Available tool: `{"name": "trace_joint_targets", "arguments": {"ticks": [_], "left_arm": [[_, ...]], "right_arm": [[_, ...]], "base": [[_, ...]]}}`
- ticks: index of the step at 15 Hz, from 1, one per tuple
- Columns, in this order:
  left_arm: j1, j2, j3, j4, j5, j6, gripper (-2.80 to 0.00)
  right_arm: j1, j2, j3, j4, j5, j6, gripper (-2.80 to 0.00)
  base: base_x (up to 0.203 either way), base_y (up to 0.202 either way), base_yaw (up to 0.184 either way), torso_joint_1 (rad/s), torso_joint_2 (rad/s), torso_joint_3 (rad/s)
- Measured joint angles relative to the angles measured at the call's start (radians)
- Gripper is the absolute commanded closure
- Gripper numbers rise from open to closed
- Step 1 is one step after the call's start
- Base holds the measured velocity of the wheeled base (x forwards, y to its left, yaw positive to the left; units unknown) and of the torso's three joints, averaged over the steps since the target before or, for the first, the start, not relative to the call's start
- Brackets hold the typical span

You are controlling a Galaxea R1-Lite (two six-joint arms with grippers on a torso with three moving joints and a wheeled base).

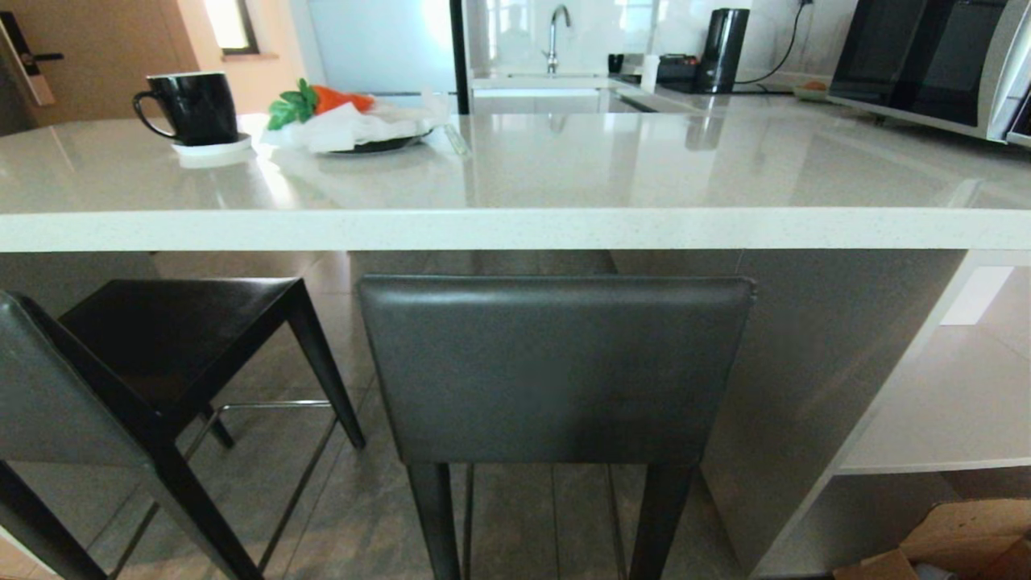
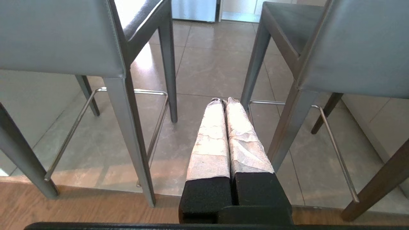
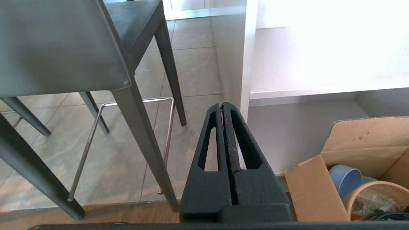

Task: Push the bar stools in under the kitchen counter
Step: Pull the gray chair out from under the dining table

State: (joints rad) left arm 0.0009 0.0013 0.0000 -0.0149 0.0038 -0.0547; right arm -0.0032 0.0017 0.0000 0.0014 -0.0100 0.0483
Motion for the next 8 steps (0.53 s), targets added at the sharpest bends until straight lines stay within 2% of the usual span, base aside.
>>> {"name": "trace_joint_targets", "arguments": {"ticks": [8], "left_arm": [[0.002, 0.0, 0.0, -0.008, -0.002, 0.022, 0.0]], "right_arm": [[0.0, 0.0, 0.0, -0.007, 0.005, -0.031, 0.0]], "base": [[0.0, 0.0, 0.0, 0.0, 0.0, 0.0]]}}
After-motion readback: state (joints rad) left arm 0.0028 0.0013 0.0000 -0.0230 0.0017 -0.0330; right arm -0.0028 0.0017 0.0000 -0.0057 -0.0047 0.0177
